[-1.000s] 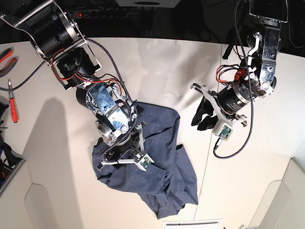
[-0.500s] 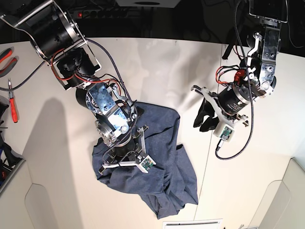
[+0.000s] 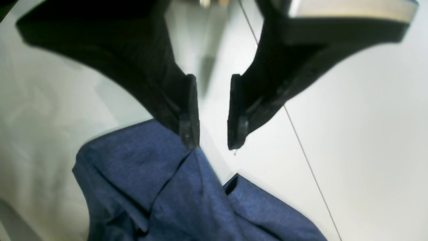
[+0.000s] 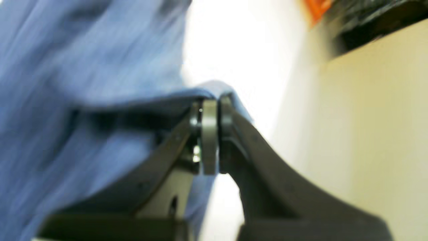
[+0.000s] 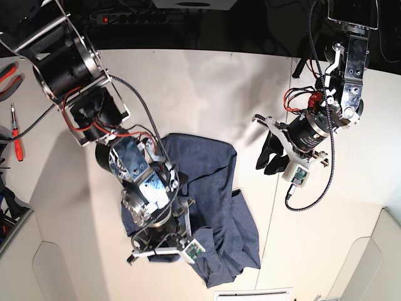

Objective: Layout the t-shirt on the table in an organized manner, then fold the t-shirt properly
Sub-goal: 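Pull the grasped fabric away with the right gripper and release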

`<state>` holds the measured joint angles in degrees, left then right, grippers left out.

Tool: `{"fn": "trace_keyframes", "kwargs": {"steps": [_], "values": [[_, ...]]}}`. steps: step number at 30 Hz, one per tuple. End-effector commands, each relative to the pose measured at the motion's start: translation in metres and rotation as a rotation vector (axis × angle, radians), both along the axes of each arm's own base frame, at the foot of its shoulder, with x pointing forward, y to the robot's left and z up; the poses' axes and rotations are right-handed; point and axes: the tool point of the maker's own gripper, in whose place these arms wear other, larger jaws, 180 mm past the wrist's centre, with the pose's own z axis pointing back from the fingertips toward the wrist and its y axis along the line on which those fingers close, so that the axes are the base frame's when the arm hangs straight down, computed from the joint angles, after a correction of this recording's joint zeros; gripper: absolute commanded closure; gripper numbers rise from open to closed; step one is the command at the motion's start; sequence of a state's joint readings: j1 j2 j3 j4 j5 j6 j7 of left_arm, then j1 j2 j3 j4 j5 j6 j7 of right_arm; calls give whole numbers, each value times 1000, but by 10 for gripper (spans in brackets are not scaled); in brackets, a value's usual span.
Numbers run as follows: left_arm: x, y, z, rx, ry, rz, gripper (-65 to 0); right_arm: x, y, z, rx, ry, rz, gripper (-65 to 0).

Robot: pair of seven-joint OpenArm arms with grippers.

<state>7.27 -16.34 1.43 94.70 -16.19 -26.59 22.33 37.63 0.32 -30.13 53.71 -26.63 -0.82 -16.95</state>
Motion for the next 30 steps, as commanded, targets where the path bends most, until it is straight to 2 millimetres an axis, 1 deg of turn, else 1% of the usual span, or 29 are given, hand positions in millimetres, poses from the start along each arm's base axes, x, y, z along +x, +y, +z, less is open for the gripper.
{"fn": "trace_keyframes", "kwargs": {"steps": [1, 3, 4, 6, 7, 8, 10, 11, 12, 14, 17, 20, 23, 24, 25, 26, 27, 28, 30], "values": [[7, 1, 15, -16, -50, 1, -183, 24, 0, 46, 22, -108, -2, 0], [7, 1, 15, -16, -50, 1, -183, 44, -11, 76, 39, -167, -27, 0], [7, 1, 15, -16, -50, 1, -183, 55, -24, 91, 56, -203, -70, 0], [7, 1, 14, -16, -47, 1, -183, 73, -57, 119, 102, -279, -187, 0], [6, 1, 13, -16, -46, 1, -183, 79, -75, 129, 127, -304, -250, 0], [6, 1, 13, -16, -45, 1, -183, 84, -92, 137, 158, -326, -307, -26], [6, 1, 13, -15, -43, 1, -183, 87, -123, 144, 235, -337, -410, -177], [6, 1, 13, -15, -43, 1, -183, 87, -135, 144, 263, -336, -445, -229], [6, 1, 13, -15, -43, 1, -183, 86, -147, 142, 278, -334, -473, -256], [6, 1, 13, -15, -43, 1, -183, 83, -166, 138, 292, -334, -511, -261], [6, 1, 13, -15, -42, 1, -183, 77, -188, 125, 290, -322, -545, -261], [6, 1, 13, -14, -42, 1, -183, 71, -204, 112, 276, -303, -568, -261], [6, 1, 13, -15, -43, 1, -183, 63, -211, 95, 256, -264, -577, -256], [6, 1, 13, -15, -43, 1, -183, 60, -212, 87, 251, -239, -581, -227], [6, 1, 13, -15, -44, 1, -183, 55, -213, 78, 249, -218, -592, -157], [6, 1, 13, -15, -44, 1, -183, 49, -213, 69, 245, -191, -605, -61], [6, 1, 13, -15, -44, 1, -183, 43, -210, 59, 242, -171, -609, 0], [6, 1, 13, -16, -46, 1, -183, 35, -207, 50, 240, -157, -605, 0], [6, 1, 13, -15, -47, 1, -183, 18, -191, 33, 276, -135, -575, 0]]}}
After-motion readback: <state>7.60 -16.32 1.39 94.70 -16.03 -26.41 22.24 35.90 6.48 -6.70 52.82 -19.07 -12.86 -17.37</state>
